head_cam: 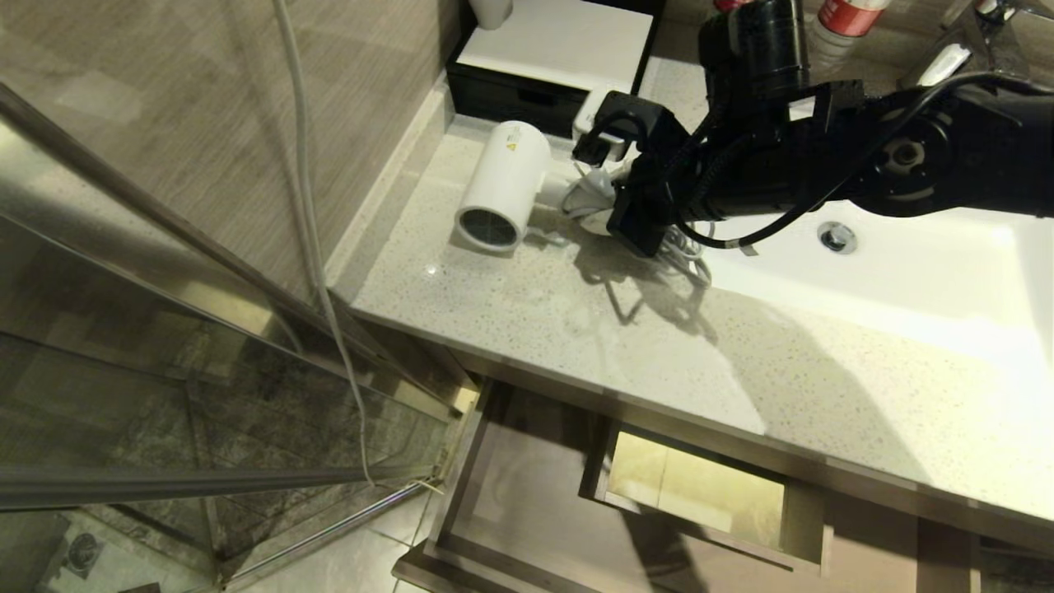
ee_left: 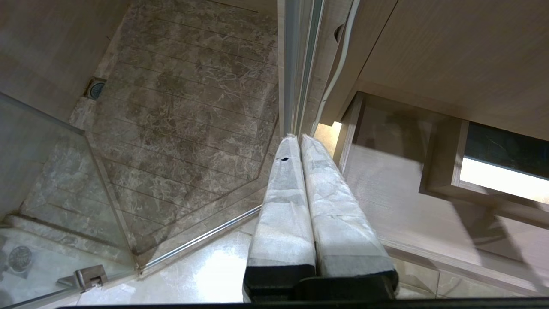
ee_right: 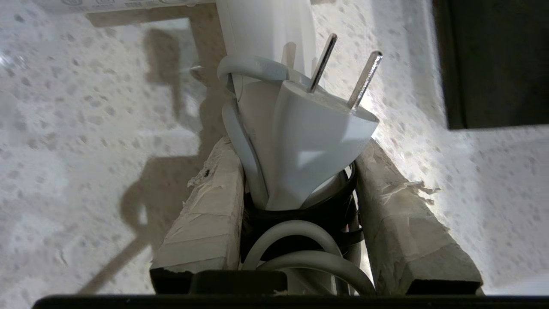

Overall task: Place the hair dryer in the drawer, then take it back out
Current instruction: Pick up the hairdryer

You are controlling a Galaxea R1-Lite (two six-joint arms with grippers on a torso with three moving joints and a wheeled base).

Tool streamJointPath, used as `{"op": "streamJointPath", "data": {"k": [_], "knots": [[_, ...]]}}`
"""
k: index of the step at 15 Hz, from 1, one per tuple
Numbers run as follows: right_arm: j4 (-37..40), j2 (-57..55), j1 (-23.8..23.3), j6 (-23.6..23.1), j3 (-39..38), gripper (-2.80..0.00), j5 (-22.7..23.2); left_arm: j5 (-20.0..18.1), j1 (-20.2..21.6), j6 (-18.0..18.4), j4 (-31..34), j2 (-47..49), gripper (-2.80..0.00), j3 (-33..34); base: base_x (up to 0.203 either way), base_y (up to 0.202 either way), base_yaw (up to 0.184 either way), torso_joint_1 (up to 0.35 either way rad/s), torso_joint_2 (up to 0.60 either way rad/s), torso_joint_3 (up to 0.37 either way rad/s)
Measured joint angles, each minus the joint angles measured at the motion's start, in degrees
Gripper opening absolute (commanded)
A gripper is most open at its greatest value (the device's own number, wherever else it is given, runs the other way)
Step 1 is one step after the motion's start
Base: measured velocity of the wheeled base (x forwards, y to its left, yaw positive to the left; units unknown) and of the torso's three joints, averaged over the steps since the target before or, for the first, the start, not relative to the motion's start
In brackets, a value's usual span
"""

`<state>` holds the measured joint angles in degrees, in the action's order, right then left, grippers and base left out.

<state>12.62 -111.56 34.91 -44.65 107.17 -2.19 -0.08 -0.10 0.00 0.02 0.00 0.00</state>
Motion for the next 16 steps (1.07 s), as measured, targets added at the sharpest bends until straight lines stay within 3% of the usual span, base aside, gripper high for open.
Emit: {"op": "streamJointPath", "data": {"k": [4, 16], "knots": [[3.46, 2.52, -2.87, 0.12, 0.0, -2.8, 0.01, 0.0, 0.05, 0.0, -0.02, 0.0, -2.8, -0.02, 0.0, 0.0, 0.0, 0.0, 0.0, 0.0], [4.15, 12.55, -11.09, 0.61, -6.43, -2.8, 0.4, 0.0, 0.0, 0.0, -0.01, 0.0, -2.8, 0.0, 0.0, 0.0, 0.0, -0.002, 0.0, 0.0]]}}
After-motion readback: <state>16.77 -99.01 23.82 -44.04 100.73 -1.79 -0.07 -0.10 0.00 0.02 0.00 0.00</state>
